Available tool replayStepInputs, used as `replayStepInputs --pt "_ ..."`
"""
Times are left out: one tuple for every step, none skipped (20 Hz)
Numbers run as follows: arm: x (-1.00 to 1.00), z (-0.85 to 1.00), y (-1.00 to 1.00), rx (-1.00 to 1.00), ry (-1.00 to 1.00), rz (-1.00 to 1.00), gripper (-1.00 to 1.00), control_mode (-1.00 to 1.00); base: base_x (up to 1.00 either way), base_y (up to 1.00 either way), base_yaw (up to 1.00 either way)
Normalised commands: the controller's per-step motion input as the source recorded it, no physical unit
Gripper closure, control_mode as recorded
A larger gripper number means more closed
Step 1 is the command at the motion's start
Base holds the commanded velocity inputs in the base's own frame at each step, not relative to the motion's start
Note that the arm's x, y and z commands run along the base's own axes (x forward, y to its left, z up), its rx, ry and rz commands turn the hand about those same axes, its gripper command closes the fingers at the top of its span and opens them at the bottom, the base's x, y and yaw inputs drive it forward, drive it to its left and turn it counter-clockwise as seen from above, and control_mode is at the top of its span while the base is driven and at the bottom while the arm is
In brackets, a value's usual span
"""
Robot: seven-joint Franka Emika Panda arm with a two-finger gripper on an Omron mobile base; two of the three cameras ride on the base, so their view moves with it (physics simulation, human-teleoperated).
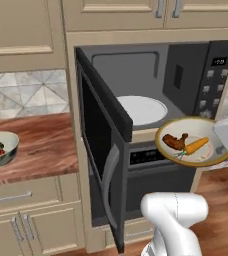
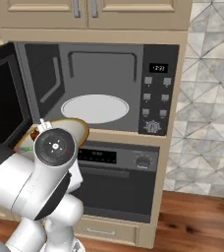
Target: Place the bowl containing the chicken drumstick and carrot in the microwave. Close the microwave door and press the start button to microwave the meal.
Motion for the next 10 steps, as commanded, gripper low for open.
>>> replayStepInputs --pt "0.00 0.00 0.00 0.00 0.00 0.00 1.00 1.00 0.00 -0.19 0.38" --pt "0.00 0.00 0.00 0.00 0.00 0.00 1.00 1.00 0.00 -0.17 0.36" --pt "0.00 0.00 0.00 0.00 0.00 0.00 1.00 1.00 -0.06 -0.18 0.33" --pt "0.00 0.00 0.00 0.00 0.00 0.00 1.00 1.00 -0.16 -0.16 0.29" --pt "0.00 0.00 0.00 0.00 0.00 0.00 1.00 1.00 -0.21 -0.15 0.24" --pt "0.00 0.00 0.00 0.00 0.00 0.00 1.00 1.00 -0.24 -0.17 0.19" --pt "0.00 0.00 0.00 0.00 0.00 0.00 1.00 1.00 -0.20 -0.15 0.17" --pt "0.00 0.00 0.00 0.00 0.00 0.00 1.00 1.00 -0.20 -0.19 0.15" --pt "0.00 0.00 0.00 0.00 0.00 0.00 1.00 1.00 -0.18 -0.23 0.14" --pt "0.00 0.00 0.00 0.00 0.00 0.00 1.00 1.00 -0.14 -0.24 0.12"
